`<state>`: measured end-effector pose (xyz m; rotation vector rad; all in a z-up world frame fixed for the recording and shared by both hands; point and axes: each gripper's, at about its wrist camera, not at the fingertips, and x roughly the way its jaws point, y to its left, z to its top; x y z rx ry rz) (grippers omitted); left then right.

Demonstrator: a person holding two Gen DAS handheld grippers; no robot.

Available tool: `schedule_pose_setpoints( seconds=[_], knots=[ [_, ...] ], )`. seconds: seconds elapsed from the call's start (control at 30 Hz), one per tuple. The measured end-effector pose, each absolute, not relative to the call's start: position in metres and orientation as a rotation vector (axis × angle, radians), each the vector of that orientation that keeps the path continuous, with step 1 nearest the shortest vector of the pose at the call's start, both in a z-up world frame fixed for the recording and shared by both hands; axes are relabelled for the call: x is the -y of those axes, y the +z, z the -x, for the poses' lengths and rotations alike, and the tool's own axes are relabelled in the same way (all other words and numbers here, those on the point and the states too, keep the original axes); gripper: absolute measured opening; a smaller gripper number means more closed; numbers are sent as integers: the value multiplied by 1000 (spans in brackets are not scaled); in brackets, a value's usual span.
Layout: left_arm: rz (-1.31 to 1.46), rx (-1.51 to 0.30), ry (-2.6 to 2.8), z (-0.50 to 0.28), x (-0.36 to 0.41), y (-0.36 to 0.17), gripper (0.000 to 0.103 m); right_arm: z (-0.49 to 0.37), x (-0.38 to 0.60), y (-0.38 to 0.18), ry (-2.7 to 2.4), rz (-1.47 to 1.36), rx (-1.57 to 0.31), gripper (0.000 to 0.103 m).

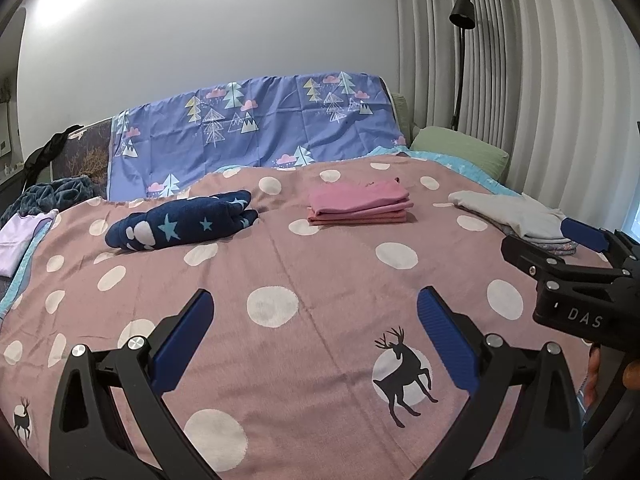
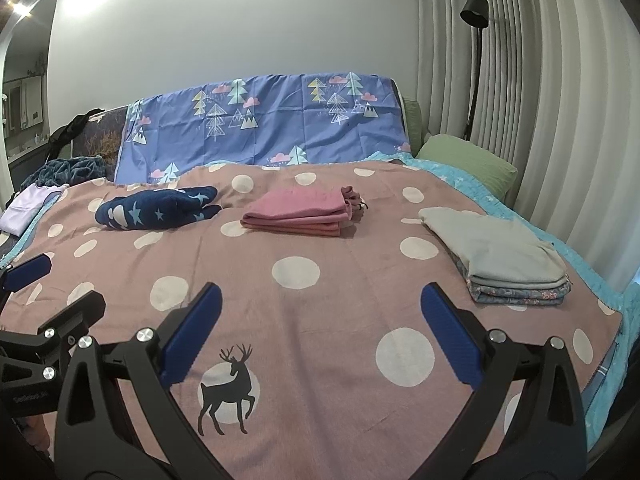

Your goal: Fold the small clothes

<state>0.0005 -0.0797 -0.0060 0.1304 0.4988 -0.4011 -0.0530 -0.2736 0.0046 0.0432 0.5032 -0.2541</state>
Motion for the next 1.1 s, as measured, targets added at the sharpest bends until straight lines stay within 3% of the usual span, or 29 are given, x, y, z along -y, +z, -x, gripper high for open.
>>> schedule_pose_setpoints(
  seconds=[1.1],
  knots=[
    [-125,-542,-379,-13,80,-16,102,39,279,-6,-251,-43,-528,101]
  ],
)
